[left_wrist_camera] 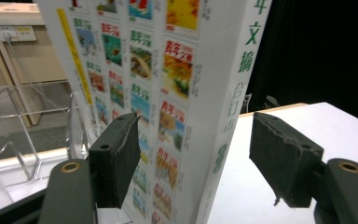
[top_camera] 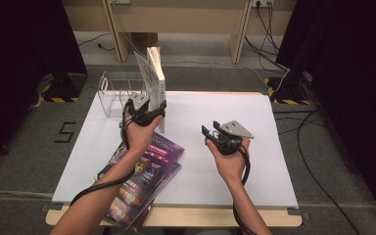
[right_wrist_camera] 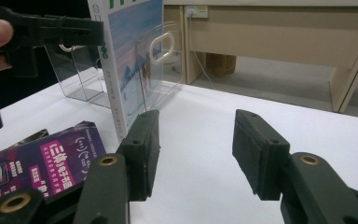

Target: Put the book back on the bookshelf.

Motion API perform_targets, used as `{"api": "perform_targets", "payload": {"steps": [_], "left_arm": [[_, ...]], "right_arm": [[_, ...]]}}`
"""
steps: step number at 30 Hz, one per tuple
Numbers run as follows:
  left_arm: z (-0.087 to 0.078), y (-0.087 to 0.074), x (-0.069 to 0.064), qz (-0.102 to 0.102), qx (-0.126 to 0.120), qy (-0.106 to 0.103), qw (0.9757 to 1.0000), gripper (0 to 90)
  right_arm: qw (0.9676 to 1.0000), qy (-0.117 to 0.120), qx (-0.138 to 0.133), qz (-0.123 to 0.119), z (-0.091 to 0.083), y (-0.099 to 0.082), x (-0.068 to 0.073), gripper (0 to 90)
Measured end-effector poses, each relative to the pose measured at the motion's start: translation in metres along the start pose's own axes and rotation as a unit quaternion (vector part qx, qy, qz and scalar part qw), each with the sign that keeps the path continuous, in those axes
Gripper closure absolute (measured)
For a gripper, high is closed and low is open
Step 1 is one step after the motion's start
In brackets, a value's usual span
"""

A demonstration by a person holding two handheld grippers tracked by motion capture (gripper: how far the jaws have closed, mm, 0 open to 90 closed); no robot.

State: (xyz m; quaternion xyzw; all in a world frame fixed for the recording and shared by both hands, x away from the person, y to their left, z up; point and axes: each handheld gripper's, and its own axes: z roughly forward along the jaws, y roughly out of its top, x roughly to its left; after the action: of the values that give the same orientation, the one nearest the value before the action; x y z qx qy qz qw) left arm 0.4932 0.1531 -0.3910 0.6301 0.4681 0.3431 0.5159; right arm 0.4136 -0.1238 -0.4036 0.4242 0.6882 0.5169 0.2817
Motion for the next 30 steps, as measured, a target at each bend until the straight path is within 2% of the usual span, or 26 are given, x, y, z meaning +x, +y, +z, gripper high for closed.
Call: {"api": "perform_targets", "payload": {"steps": [11,18,20,23,30], "left_arm": [[0.018,0.005,-0.011,0.012,0.013,0.025,0.9995,33.5],[0.025,0.004,-0.008,-0.002,0.029,0.045,0.9986,40.4],[0.025,0.004,-0.006,-0.012,0.035,0.041,0.9985,42.2],[0.024,0.006,-0.006,-0.009,0.039,0.032,0.9987,49.6],[0.019,0.010,0.003,-0.006,0.040,0.034,0.9986,59.0]], "right_arm": [[1.0000,0.002,0.005,0.005,0.000,-0.003,-0.002,51.6],[0.9999,0.003,0.011,0.006,0.000,-0.005,-0.001,51.5],[0.9999,0.003,0.010,0.007,0.001,-0.006,-0.001,51.6],[0.9998,0.003,0.016,0.007,0.001,-0.008,-0.001,51.6],[0.9998,0.002,0.016,0.008,0.001,-0.009,-0.003,51.6]]}}
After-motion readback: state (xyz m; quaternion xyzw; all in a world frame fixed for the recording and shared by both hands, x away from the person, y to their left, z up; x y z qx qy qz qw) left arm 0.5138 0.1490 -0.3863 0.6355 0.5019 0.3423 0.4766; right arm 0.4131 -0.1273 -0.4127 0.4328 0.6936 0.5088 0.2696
